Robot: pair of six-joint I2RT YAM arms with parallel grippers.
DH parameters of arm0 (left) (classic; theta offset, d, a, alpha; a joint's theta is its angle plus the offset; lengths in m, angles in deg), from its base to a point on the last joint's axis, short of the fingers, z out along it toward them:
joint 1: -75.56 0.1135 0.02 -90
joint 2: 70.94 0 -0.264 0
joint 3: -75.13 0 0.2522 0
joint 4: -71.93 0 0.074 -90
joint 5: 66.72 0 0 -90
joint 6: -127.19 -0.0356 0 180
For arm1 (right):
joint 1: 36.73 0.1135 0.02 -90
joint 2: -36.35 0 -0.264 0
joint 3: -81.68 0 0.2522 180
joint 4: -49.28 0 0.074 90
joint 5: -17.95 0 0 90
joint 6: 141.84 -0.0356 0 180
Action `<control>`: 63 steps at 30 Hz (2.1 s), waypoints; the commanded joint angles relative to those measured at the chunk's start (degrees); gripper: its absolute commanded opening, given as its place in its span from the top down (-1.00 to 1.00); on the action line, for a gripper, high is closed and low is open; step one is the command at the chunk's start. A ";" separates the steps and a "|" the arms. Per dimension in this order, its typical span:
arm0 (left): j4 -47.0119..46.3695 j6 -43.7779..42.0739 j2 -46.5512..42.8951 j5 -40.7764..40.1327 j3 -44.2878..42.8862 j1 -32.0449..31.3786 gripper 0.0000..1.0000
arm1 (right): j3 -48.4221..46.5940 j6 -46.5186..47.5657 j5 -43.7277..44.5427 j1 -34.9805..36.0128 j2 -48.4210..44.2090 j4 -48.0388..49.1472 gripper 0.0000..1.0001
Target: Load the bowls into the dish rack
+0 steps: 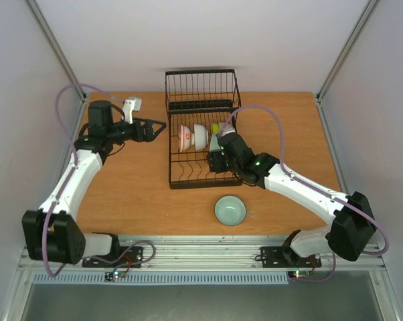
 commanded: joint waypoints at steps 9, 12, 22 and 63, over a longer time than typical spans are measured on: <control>10.12 -8.95 5.68 -7.25 0.11 0.21 -0.99 | -3.76 -0.62 5.90 1.36 0.19 -10.66 0.98; 9.59 -9.22 4.84 -7.33 0.64 0.20 -0.99 | -4.81 -0.73 6.91 1.53 1.15 -13.32 0.98; 9.18 -10.23 3.94 -4.27 1.96 0.21 -0.99 | -10.22 -1.01 12.92 3.08 10.76 -18.62 0.98; 9.86 -11.24 4.48 -2.98 2.22 0.21 -0.99 | -25.31 -6.14 24.18 7.96 33.95 -36.92 0.92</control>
